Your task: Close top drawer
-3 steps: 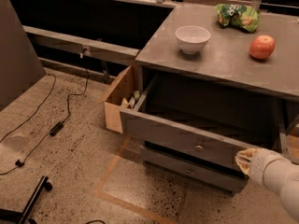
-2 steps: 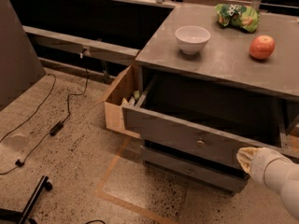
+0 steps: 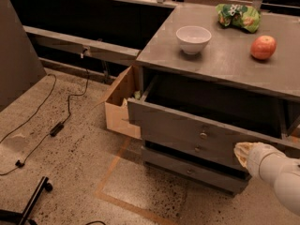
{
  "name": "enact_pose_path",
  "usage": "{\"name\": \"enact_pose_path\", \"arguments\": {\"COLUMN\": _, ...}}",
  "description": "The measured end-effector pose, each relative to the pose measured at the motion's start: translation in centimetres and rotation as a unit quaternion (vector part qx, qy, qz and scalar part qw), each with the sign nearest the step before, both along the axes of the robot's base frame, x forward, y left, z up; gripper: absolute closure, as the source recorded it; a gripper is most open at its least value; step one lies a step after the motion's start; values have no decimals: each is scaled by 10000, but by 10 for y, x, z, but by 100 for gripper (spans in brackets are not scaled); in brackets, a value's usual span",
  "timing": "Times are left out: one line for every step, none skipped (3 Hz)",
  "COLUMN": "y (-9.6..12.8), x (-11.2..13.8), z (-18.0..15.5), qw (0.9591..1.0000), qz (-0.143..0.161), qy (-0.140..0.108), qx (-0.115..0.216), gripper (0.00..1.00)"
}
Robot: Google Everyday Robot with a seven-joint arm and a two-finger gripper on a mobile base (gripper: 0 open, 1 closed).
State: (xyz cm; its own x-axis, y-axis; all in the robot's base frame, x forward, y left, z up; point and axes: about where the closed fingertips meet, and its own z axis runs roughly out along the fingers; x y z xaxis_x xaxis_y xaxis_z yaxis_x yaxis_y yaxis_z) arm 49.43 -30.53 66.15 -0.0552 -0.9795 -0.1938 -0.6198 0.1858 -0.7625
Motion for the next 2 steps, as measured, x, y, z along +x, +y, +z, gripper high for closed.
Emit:
{"name": "enact_pose_path", "arguments": {"y": 4, "x": 29, "z": -10, "qw": 9993, "qz": 248, "qy": -202, "qx": -202, "gripper": 100}}
{"name": "enact_pose_path", "arguments": {"y": 6, "x": 37, "z": -13, "qw": 9988, "qz": 321, "qy": -267, "qx": -262, "gripper": 100}}
